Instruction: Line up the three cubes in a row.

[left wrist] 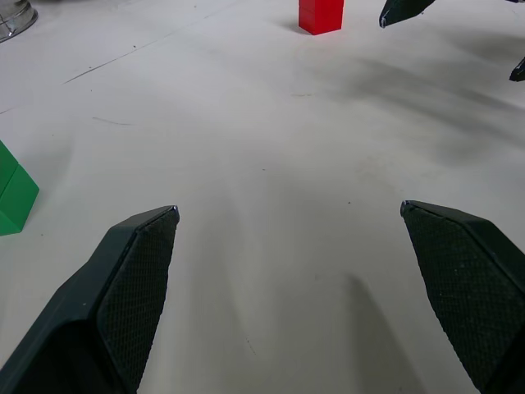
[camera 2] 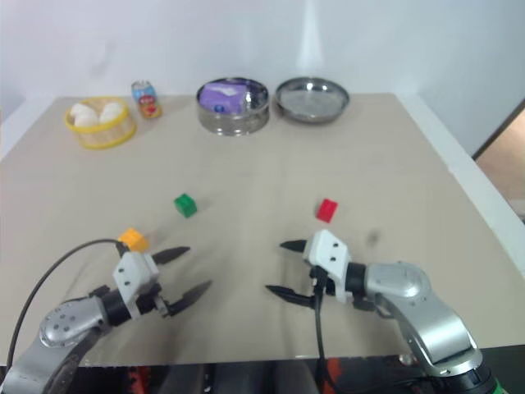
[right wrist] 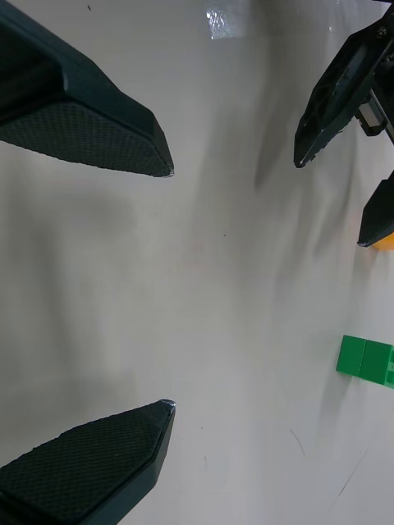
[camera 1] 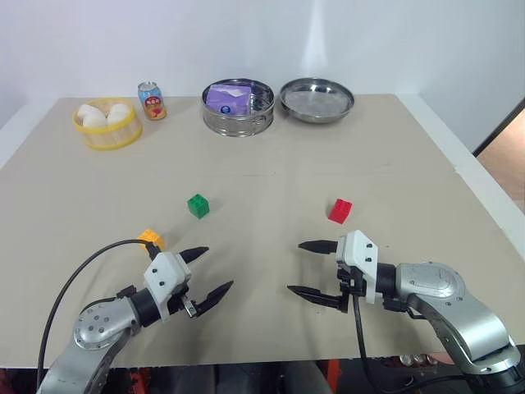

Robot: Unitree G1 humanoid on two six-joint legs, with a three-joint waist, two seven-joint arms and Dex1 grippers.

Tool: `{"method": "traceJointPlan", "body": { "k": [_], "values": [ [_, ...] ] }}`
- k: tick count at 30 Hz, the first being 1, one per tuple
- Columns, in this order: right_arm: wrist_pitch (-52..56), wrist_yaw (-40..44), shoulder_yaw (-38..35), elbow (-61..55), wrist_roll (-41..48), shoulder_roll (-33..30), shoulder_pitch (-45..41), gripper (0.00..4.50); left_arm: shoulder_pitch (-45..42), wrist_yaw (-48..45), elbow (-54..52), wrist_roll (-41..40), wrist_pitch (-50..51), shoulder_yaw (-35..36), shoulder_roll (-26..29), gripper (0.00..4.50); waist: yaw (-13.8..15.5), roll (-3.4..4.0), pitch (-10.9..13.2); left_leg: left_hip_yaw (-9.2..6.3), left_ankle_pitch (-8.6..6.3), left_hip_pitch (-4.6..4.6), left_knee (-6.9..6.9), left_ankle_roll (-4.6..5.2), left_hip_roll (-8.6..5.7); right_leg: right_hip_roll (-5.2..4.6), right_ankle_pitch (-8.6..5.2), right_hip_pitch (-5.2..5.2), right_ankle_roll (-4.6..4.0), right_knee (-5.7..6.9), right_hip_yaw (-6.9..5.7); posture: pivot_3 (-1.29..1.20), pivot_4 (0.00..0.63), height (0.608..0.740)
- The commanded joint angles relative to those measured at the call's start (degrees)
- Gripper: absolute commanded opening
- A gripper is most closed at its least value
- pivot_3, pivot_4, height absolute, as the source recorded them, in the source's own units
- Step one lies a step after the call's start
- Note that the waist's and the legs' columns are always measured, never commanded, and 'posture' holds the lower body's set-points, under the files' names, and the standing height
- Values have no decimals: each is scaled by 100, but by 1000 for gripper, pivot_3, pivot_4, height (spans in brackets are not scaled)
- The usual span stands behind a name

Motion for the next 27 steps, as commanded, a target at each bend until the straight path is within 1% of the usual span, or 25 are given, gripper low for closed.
{"method": "traceJointPlan", "body": {
  "k": [1,3,9,15,18,21,23,25,27],
  "values": [
    [-25,-77,-157,-213,87,20,25,4500,-31,-172,-69,21,-297,-21,63,4494,0,0,0,0,0,0,0,0,0,0,0,0,0,0,0,0,150,740],
    [47,-166,-225,-202,149,72,49,4500,-27,-385,-10,-65,-477,-44,101,4494,0,0,0,1,0,0,0,0,0,0,0,0,1,0,1,0,150,740],
    [171,-295,-213,-279,203,107,24,4500,-25,-605,27,-251,-600,-7,91,4494,0,-1,-1,6,0,1,1,0,0,0,3,-1,2,0,8,0,150,740],
    [407,-597,-348,-369,405,297,-37,4500,-169,-516,94,-209,-755,40,-38,4494,0,-2,-1,7,0,1,4,0,0,0,4,-1,4,0,9,0,150,740],
    [804,-1018,-575,-380,588,437,-263,4500,-258,-419,65,-191,-726,6,-114,4494,0,-3,-2,8,0,1,5,0,0,1,5,-1,4,0,9,0,150,740],
    [1078,-1437,-766,-201,502,519,-748,4500,-380,-350,29,-167,-697,-66,-186,4494,-4,-4,-3,8,0,1,6,0,1,1,7,0,5,0,10,0,150,740],
    [1247,-1651,-748,-122,298,438,-992,4500,-451,-325,37,-161,-697,-105,-218,4494,-3,-4,-3,19,1,2,13,1,2,2,18,-3,9,1,22,0,150,740],
    [1362,-1775,-583,57,-67,211,-1247,4500,-507,-329,55,-148,-716,-152,-245,4494,1,-8,-5,18,1,2,18,2,2,3,21,-2,10,1,22,0,150,740],
    [1332,-1608,-309,349,-440,-159,-1547,4500,-561,-321,74,-138,-716,-205,-283,4494,2,-10,-7,28,1,0,19,2,2,2,21,-3,10,1,32,0,150,740]
  ]
}}
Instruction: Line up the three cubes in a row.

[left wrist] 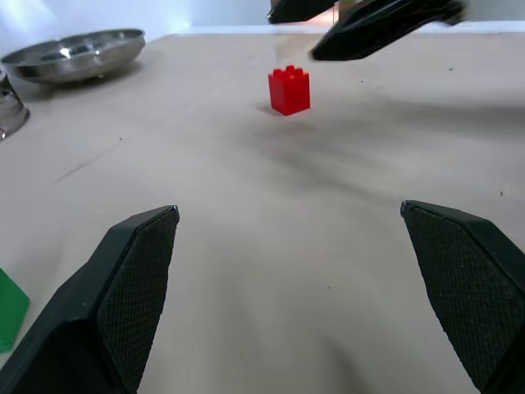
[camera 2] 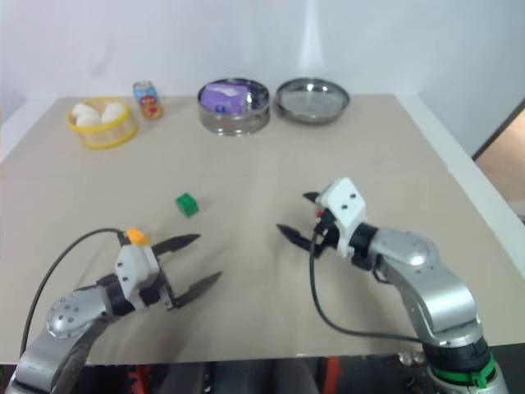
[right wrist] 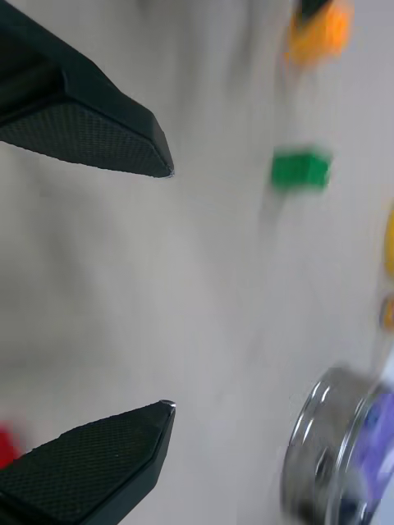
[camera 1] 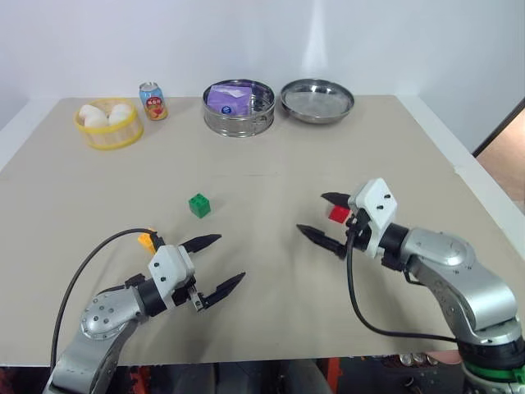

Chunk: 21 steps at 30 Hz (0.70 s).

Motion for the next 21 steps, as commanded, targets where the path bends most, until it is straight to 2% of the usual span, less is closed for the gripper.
{"method": "traceJointPlan", "body": {
  "k": [1,3,11,21],
  "values": [
    [-81,220,301,286,-489,-428,-399,4500,-83,53,-74,27,-90,-92,-55,4494,0,-2,-1,0,0,0,0,0,0,1,-1,0,0,0,1,0,150,740],
    [-88,395,506,666,-675,-602,-774,4500,-123,66,-32,57,-106,-142,-87,4494,-2,0,0,8,0,-1,-2,0,0,1,0,-6,1,0,9,0,150,740],
    [83,778,836,2582,-1024,-604,-2196,4500,-187,99,62,137,-192,-242,-198,4494,-40,-1,-1,14,1,-2,-1,3,5,9,8,-12,2,1,17,0,150,740],
    [287,1309,1249,2944,-1161,-614,-2460,4500,-1,155,-29,166,-253,-247,-170,4494,-86,-1,-1,21,-1,-6,-4,10,5,13,13,-18,11,1,29,0,150,740]
  ]
}}
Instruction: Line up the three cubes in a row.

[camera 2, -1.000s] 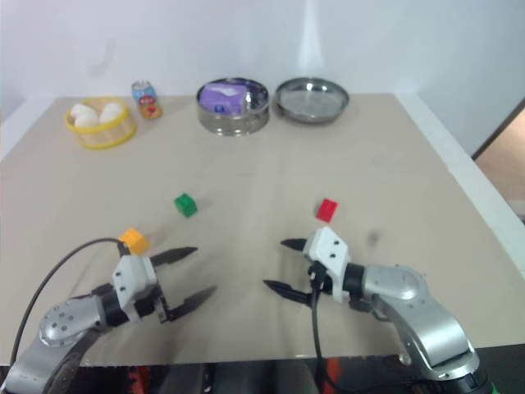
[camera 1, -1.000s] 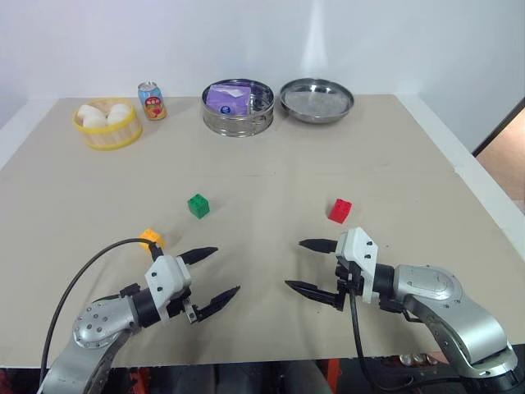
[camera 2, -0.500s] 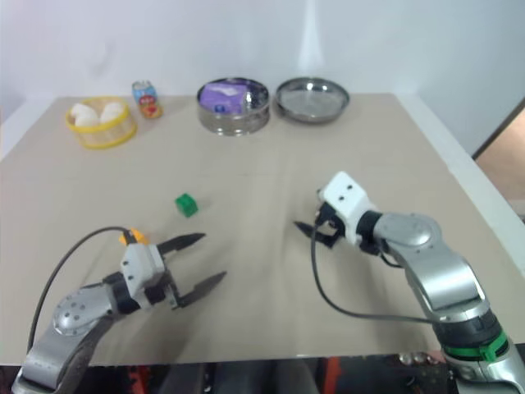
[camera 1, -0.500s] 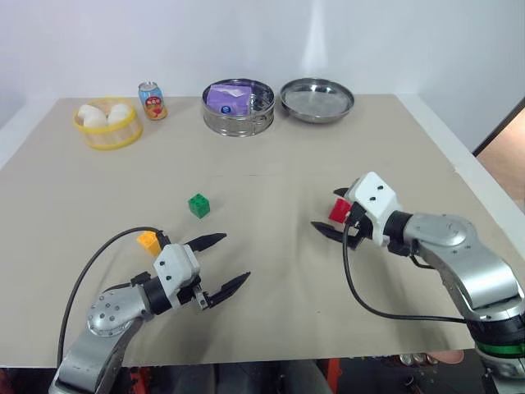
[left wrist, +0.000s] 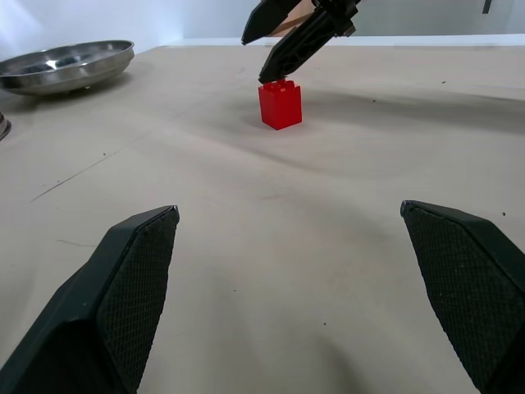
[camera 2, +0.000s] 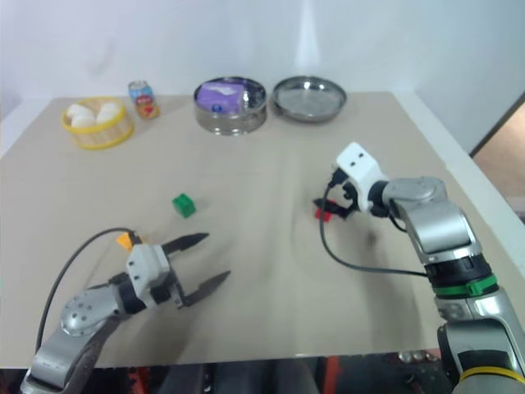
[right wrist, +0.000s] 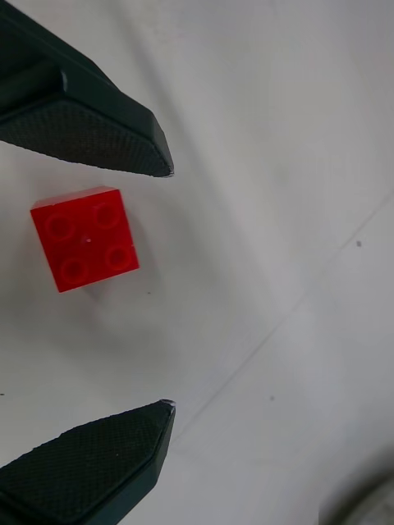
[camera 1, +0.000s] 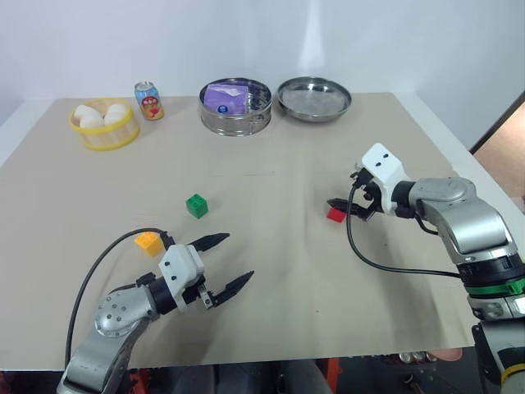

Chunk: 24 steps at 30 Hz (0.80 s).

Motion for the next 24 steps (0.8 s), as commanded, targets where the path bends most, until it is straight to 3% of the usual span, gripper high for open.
{"method": "traceJointPlan", "body": {
  "k": [1,16,20,22,24],
  "values": [
    [146,375,246,-13,-139,-50,-246,4500,104,12,-180,2,-135,44,44,4494,-40,0,0,1,0,0,0,0,0,0,0,0,-1,0,1,0,150,740],
    [435,544,532,-202,-437,-7,-168,4500,148,10,-240,32,-128,17,102,4494,-60,0,0,4,1,1,2,1,0,0,2,-2,-1,1,4,0,150,740],
    [393,551,560,-212,-522,-23,-138,3338,172,31,-251,43,-117,15,102,4500,-61,0,0,4,1,1,3,1,0,0,2,-3,-1,1,5,0,150,740],
    [408,547,549,-206,-510,-20,-145,2964,173,38,-248,50,-117,11,99,4500,-61,0,0,5,1,1,3,1,0,0,2,-3,-1,1,6,0,150,740],
    [413,553,541,-213,-505,-28,-141,2077,163,43,-236,59,-119,6,96,4500,-61,0,0,6,1,1,2,1,0,0,2,-4,-1,1,7,0,150,740]
  ]
}}
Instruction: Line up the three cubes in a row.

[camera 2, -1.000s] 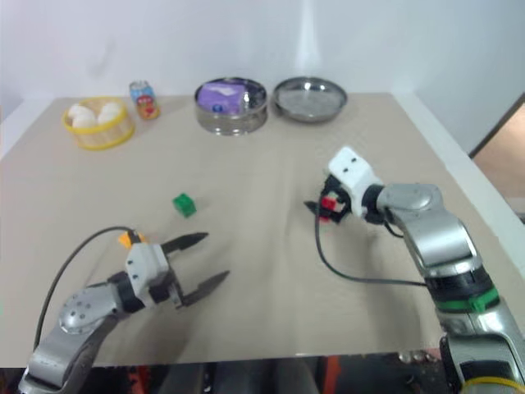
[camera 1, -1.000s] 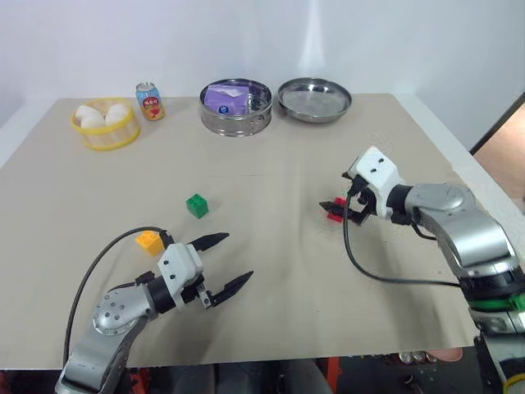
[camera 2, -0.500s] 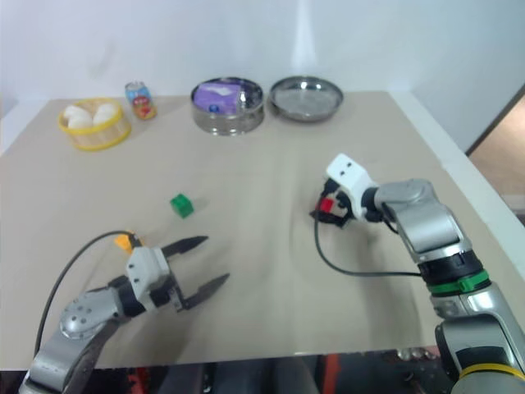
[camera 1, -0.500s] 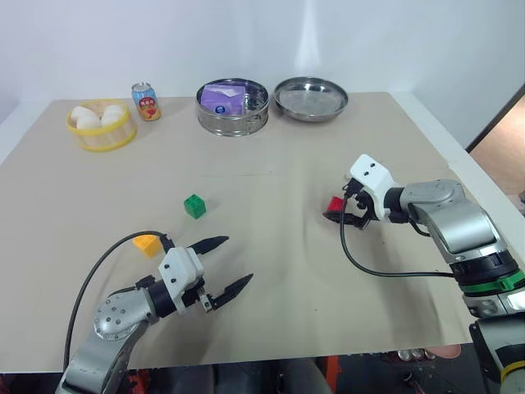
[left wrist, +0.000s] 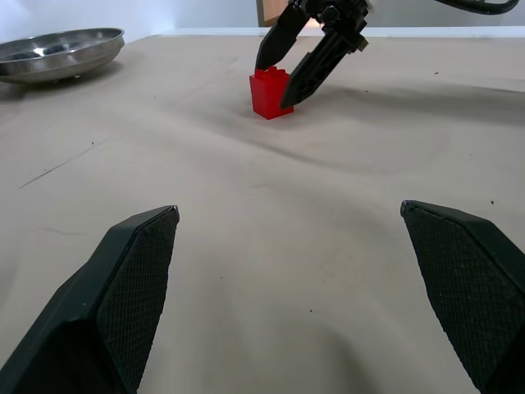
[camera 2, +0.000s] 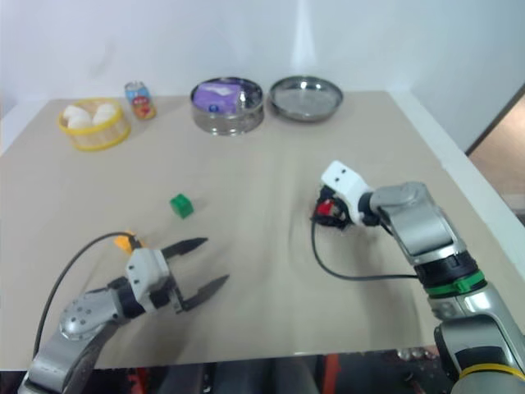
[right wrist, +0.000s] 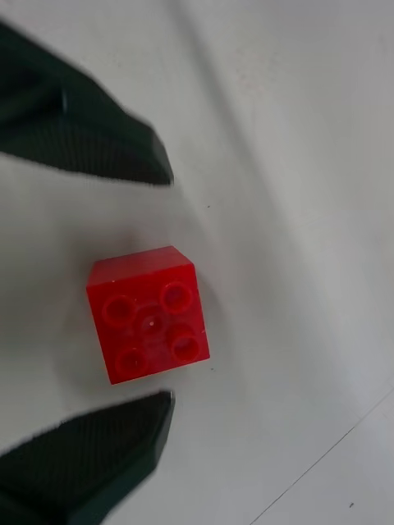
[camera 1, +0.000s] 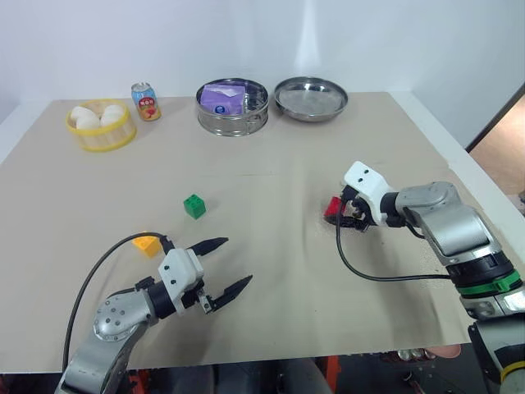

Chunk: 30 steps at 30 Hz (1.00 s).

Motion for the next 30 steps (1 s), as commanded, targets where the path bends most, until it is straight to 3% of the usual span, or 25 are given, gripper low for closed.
{"method": "traceJointPlan", "body": {
  "k": [1,2,3,22,26,30],
  "values": [
    [-12,41,-35,-227,-122,-44,-22,1718,39,48,-225,59,-109,17,43,4500,0,0,0,0,0,0,0,0,0,0,0,0,0,0,0,0,150,740],
    [-14,50,-40,-233,-133,-48,-17,1300,30,49,-217,61,-109,14,41,4500,0,0,0,0,0,0,0,0,0,0,0,0,0,0,0,0,150,740],
    [-21,60,-47,-235,-149,-50,-13,1265,21,52,-213,63,-105,12,39,4500,-1,0,0,0,0,0,0,0,0,0,0,0,0,0,0,0,150,740],
    [256,291,-462,-692,291,70,-161,1267,22,32,-170,-76,-20,107,30,4500,-2,0,0,2,0,0,0,0,0,0,1,-1,1,0,2,0,150,740],
    [494,816,-245,-1182,778,221,-328,1267,329,-174,-353,-451,67,234,138,4500,-2,0,0,2,0,0,0,0,0,0,1,-2,1,0,3,0,150,740],
    [-402,1857,467,-1243,690,60,-340,1267,497,-535,-409,-729,176,280,392,4500,-18,0,0,5,0,0,-4,0,4,4,2,-6,1,1,7,0,150,740]
  ]
}}
